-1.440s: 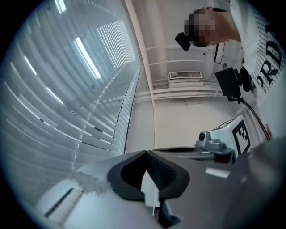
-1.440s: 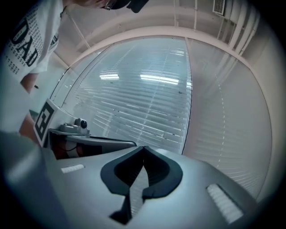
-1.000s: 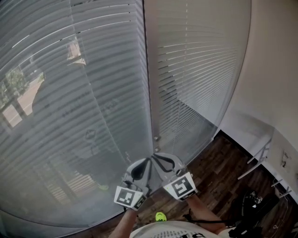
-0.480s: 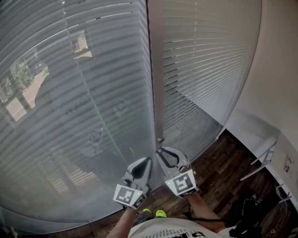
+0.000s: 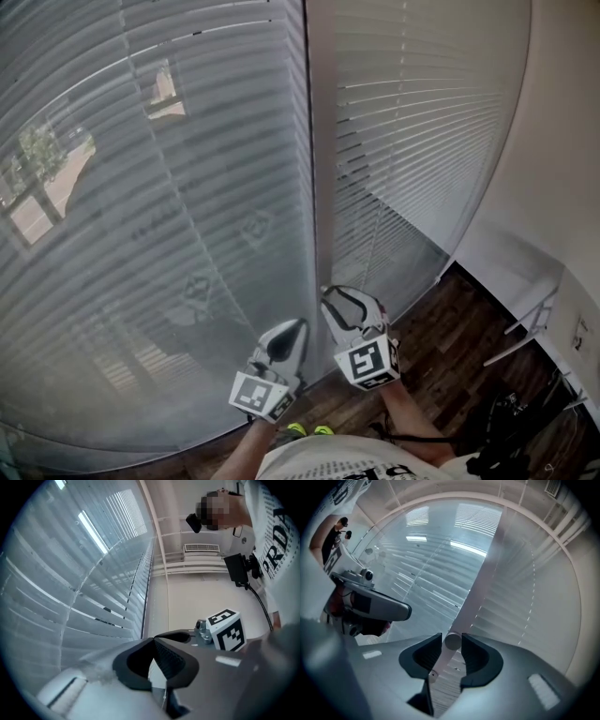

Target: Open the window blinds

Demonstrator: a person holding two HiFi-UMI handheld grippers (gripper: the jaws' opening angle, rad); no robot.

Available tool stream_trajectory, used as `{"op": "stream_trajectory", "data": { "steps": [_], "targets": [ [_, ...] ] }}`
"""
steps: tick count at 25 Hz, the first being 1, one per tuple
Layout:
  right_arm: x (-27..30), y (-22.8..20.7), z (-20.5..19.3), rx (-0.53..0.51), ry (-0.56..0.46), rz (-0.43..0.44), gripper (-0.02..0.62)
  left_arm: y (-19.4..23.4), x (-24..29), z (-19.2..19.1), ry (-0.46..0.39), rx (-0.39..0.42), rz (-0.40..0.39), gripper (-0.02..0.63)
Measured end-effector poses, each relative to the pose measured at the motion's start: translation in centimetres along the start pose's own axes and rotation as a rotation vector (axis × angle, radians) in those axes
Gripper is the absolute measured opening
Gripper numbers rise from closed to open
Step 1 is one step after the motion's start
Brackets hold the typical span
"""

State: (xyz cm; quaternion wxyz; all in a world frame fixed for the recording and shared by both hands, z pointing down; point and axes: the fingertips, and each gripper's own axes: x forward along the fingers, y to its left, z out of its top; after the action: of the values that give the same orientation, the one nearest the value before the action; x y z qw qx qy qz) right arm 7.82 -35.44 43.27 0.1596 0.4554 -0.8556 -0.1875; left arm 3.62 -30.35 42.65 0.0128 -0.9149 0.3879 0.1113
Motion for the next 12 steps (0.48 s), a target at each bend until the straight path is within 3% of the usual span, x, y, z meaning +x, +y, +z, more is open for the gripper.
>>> {"op": "stream_trajectory", "data": {
  "steps": [8,12],
  "targets": [
    [1.6,-0.2,-0.6,-0.093,0.042,-0.006,0.129,0.5,0.5,-0.2,0.02,-0.009,-0.01,-0.008],
    [2.0,-0.4,-0.9,-0.087,0.046,-0.006,0.123,1.1,0.5,-0.2,0.013,-0.004,-0.008,-0.008]
  ]
}}
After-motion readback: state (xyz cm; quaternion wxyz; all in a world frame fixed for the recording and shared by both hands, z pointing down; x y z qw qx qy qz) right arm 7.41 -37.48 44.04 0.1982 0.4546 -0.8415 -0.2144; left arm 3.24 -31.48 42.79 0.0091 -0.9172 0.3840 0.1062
